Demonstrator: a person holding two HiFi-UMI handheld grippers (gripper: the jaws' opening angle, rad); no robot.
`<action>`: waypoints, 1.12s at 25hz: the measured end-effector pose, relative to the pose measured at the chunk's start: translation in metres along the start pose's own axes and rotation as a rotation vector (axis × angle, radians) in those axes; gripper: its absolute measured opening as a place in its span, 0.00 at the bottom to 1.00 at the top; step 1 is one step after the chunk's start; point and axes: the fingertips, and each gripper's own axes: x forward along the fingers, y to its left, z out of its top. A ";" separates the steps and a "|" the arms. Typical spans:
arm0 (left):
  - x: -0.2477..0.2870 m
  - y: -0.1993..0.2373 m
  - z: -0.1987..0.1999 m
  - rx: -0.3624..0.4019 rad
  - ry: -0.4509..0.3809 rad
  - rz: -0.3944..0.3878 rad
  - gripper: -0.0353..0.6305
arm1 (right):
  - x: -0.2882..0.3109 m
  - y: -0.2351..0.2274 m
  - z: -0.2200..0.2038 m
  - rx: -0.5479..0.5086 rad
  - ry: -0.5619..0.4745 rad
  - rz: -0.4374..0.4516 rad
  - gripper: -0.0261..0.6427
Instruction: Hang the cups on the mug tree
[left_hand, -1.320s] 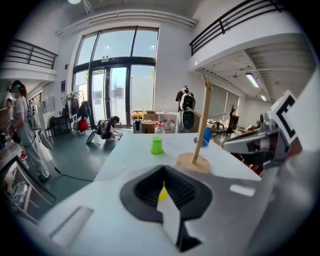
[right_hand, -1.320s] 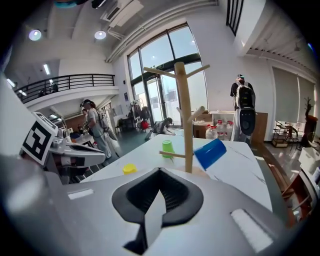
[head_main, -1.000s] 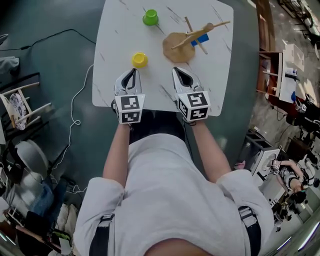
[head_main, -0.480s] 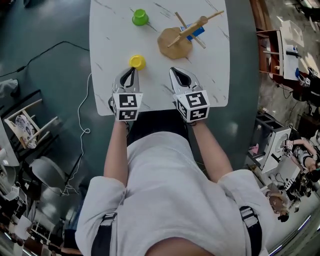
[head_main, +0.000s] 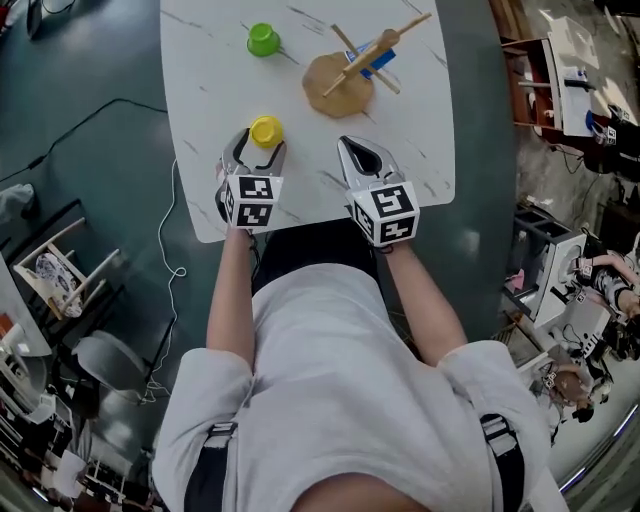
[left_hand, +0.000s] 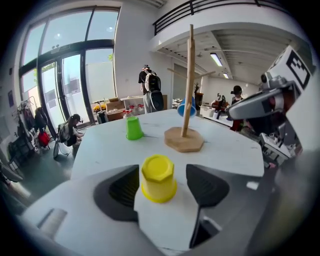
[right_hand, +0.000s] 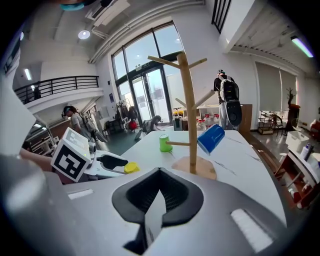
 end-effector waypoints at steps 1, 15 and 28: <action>0.003 0.000 0.000 0.003 0.007 -0.003 0.50 | -0.002 -0.001 0.000 0.000 0.002 -0.002 0.04; 0.003 0.000 0.006 -0.015 -0.018 0.008 0.38 | -0.014 -0.006 0.004 -0.020 -0.001 -0.016 0.04; -0.030 -0.021 0.052 -0.033 -0.155 0.016 0.38 | -0.034 0.001 0.004 -0.049 -0.008 -0.006 0.04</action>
